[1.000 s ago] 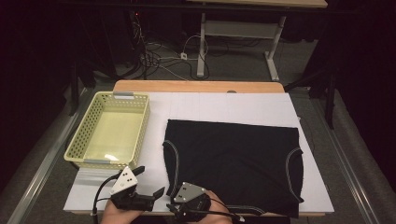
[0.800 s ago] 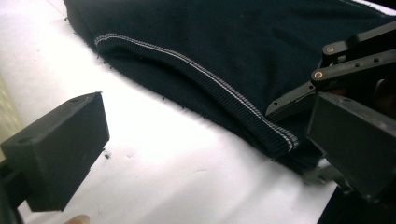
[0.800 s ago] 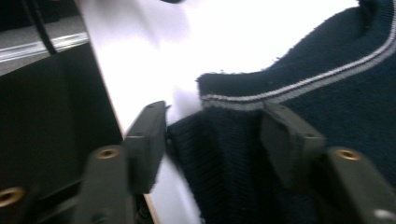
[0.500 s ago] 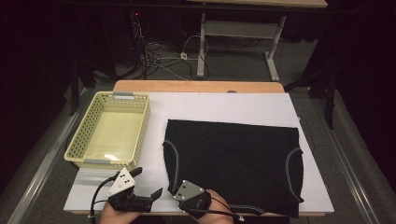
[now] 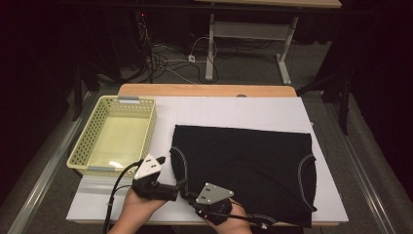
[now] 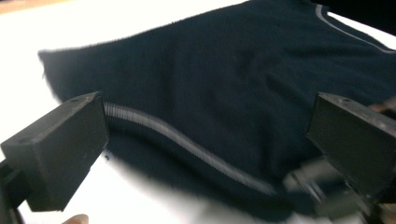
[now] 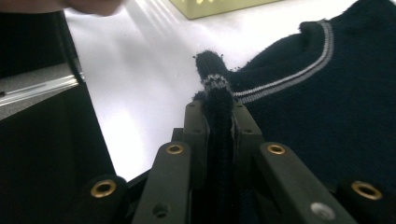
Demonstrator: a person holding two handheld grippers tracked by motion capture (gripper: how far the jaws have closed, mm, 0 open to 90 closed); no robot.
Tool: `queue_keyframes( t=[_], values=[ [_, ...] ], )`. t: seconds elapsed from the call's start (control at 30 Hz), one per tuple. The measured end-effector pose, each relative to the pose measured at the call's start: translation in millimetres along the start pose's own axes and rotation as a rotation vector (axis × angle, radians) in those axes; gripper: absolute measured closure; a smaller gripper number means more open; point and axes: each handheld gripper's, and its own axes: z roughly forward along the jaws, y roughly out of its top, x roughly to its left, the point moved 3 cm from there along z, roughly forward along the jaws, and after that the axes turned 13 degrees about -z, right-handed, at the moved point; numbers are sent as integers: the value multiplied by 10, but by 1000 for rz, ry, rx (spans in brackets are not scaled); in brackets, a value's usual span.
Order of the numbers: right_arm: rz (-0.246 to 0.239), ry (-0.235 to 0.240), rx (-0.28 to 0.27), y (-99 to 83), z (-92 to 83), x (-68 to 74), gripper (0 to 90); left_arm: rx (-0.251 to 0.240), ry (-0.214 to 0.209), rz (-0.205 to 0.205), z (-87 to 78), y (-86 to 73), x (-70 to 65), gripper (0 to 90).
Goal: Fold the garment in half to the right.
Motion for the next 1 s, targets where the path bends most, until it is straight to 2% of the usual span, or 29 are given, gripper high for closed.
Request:
queue_keyframes(
  t=[0.1,0.23,0.3,0.37,0.5,0.63,0.8,0.87,0.93,1.0],
  values=[
    [4,-9,-16,-40,-63,-25,813,11,6,-19,217,178,41,0],
    [19,-13,-31,-89,-137,-67,813,42,39,-12,506,313,141,0],
    [29,-11,-40,-102,-169,-85,813,57,46,-26,637,368,229,0],
    [37,-11,-43,-110,-198,-96,813,70,56,-59,755,416,341,0],
    [40,-12,-46,-125,-224,-110,813,90,109,-88,959,465,546,0],
    [44,-12,-43,-138,-237,-107,813,125,177,-119,1084,472,767,0],
    [49,-4,-42,-150,-237,-103,812,161,248,-140,1185,430,956,0],
    [49,-2,-41,-153,-237,-104,812,190,275,-139,1229,415,992,0],
    [50,0,-41,-153,-237,-103,811,197,282,-130,1259,428,985,9],
    [52,1,-39,-155,-233,-99,811,227,297,-135,1294,427,989,30]
  ],
)
